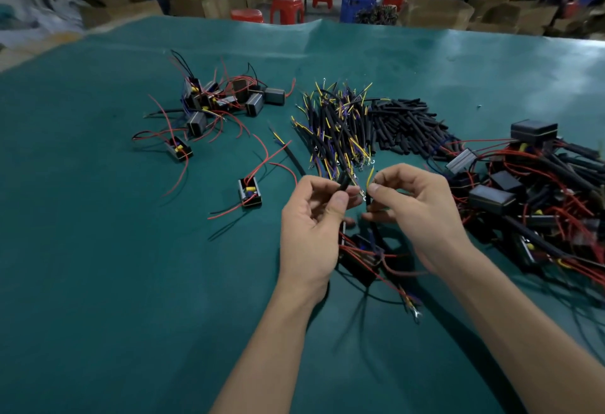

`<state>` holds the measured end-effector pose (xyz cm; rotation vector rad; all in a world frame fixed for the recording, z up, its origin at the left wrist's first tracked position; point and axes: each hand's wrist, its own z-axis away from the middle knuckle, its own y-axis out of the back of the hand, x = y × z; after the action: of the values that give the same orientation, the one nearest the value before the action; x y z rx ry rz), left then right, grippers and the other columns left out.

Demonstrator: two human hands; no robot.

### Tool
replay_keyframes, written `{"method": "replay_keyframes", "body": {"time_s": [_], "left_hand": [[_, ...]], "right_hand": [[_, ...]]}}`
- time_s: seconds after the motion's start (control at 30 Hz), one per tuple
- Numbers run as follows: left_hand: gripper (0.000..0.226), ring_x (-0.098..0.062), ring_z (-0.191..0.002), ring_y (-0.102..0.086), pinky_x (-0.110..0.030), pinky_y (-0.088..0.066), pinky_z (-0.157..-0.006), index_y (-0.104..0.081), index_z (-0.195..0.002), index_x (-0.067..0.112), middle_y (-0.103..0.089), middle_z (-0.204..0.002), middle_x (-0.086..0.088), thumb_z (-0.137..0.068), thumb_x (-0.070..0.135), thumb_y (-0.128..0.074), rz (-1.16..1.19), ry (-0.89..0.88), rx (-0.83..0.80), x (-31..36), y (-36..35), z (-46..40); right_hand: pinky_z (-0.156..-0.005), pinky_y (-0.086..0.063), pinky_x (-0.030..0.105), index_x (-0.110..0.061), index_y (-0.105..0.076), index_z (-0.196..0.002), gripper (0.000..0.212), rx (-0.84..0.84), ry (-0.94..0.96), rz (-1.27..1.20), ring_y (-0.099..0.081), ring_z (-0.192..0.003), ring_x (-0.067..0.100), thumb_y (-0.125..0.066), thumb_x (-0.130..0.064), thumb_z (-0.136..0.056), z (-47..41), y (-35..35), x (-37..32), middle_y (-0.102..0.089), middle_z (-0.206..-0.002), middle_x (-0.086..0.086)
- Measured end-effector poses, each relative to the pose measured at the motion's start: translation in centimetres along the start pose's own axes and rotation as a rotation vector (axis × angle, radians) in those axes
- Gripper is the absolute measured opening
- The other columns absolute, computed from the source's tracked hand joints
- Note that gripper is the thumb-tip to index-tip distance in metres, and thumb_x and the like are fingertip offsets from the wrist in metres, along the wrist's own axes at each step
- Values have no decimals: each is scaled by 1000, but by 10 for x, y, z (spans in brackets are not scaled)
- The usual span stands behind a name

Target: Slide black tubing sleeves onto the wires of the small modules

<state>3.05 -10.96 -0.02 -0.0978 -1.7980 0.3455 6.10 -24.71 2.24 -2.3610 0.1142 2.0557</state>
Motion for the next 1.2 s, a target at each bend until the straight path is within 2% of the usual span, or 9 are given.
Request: {"method": "replay_keyframes", "body": {"time_s": [0.1, 0.23, 0.33, 0.53, 0.63, 0.73, 0.87, 0.97, 1.2], "left_hand": [[16, -19, -80, -75, -21, -54, -64, -55, -95, 13, -77, -87, -6, -102, -1, -50, 57, 80, 0, 1, 0, -3], [20, -11, -69, -70, -19, -55, -65, -63, -97, 12, -75, -83, -3, -104, 1, -46, 118, 159, -65, 3, 0, -4], [26, -10, -71, -71, -19, -55, -66, -67, -95, 13, -75, -86, -3, -104, 2, -45, 157, 210, -100, 5, 2, -4], [27, -12, -77, -73, -22, -53, -68, -69, -96, 9, -77, -99, -8, -103, 1, -44, 242, 290, -137, 9, 4, -7], [27, -12, -79, -73, -23, -54, -69, -68, -99, 7, -77, -103, -9, -103, 1, -42, 347, 334, -153, 11, 8, -9], [29, -14, -83, -74, -25, -56, -70, -70, -98, 6, -77, -105, -9, -103, 2, -41, 398, 356, -154, 13, 11, -10], [28, -11, -82, -73, -22, -55, -67, -71, -98, 7, -77, -104, -5, -102, 0, -44, 338, 326, -140, 13, 9, -8], [27, -7, -67, -69, -18, -53, -57, -74, -98, 14, -75, -82, 0, -100, -1, -52, 140, 206, -123, 8, 3, -1], [28, -10, -69, -63, -27, -55, -73, -75, -99, 21, -72, -75, 3, -97, -2, -60, -23, 77, -12, 0, -1, 0]], "right_hand": [[-61, -60, 30, -5, -65, -82, 13, -10, 13, 14, -61, -60, 10, -67, 3, -93, 1, 3, -3, -67, -72, 6], [-60, -59, 25, -13, -62, -85, 19, -93, 99, 65, -64, -60, 4, -64, 2, -96, 3, 2, -7, -69, -67, -4], [-58, -55, 20, -14, -62, -87, 18, -107, 151, 119, -68, -63, 5, -64, 2, -96, 4, 1, -9, -71, -68, -3], [-63, -60, 33, -18, -65, -85, 18, -43, 176, 168, -71, -66, 24, -68, -4, -94, 1, 5, -10, -74, -75, 5], [-63, -61, 37, -19, -67, -82, 18, 7, 165, 216, -67, -61, 15, -70, -5, -93, 0, 6, -8, -69, -71, -3], [-60, -62, 32, -18, -67, -79, 20, 18, 143, 187, -65, -59, 12, -71, -3, -93, -1, 7, -8, -65, -69, -7], [-63, -62, 33, -17, -70, -81, 19, -30, 154, 176, -66, -63, 15, -72, -3, -92, 1, 5, -9, -65, -71, -3], [-73, -63, 51, -19, -71, -82, 17, -61, 158, 237, -72, -70, 32, -73, -4, -90, 3, 4, -7, -71, -75, 3], [-74, -63, 53, -16, -74, -77, 19, -37, 110, 189, -75, -73, 37, -74, 0, -87, 7, -1, -7, -73, -72, 9]]}}
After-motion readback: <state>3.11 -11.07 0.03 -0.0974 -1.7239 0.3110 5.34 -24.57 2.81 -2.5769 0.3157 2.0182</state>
